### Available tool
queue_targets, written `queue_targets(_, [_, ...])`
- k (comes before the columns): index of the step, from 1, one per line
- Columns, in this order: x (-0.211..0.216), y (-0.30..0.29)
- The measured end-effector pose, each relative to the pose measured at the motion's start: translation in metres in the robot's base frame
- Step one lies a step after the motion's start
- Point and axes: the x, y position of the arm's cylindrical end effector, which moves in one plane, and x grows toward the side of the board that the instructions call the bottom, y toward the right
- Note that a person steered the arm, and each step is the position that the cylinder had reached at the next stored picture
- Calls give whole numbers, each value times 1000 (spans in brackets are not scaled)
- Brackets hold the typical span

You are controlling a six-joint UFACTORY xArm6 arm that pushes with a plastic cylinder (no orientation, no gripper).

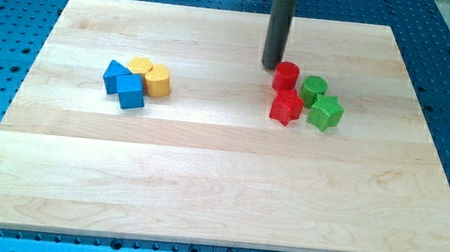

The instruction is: Form a group of red and green blocks

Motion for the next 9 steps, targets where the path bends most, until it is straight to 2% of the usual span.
queue_targets(1, [31, 6])
queue_targets(2, [-16, 32])
queue_targets(3, [0, 99])
queue_targets(4, [70, 99])
queue_targets(6, [124, 97])
queue_targets(7, [136, 87])
queue_targets(9, [133, 60])
